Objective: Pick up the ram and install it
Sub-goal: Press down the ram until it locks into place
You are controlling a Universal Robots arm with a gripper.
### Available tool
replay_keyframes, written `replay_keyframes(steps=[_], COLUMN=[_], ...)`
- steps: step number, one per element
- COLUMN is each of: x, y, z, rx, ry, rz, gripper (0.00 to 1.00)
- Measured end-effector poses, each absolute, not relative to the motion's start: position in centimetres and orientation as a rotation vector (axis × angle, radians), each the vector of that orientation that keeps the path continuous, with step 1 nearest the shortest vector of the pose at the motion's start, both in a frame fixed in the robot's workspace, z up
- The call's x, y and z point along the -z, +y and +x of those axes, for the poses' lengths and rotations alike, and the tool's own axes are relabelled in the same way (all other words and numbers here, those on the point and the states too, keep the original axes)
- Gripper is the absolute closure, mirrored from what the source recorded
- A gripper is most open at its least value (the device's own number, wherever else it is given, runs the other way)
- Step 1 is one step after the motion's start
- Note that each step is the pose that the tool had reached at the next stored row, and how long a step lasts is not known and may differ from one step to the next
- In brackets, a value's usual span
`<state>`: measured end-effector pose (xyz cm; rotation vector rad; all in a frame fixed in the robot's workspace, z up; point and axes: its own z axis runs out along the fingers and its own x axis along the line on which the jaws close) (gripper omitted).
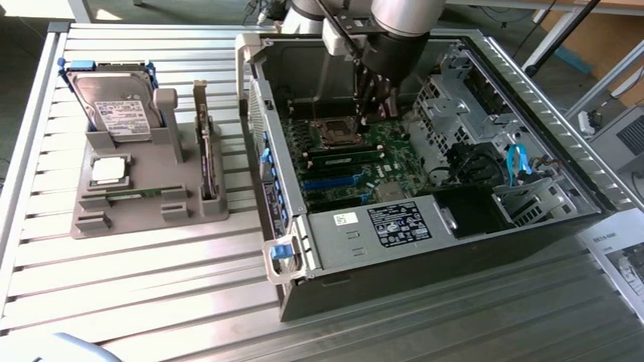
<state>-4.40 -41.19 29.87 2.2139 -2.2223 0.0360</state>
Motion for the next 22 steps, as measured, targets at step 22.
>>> replay_keyframes(steps=[22], x=[-33.7], y=[-41.2], z=[-4.4], rx=[-0.058], ry=[-2.212], rz=[2.204], gripper=[0.9])
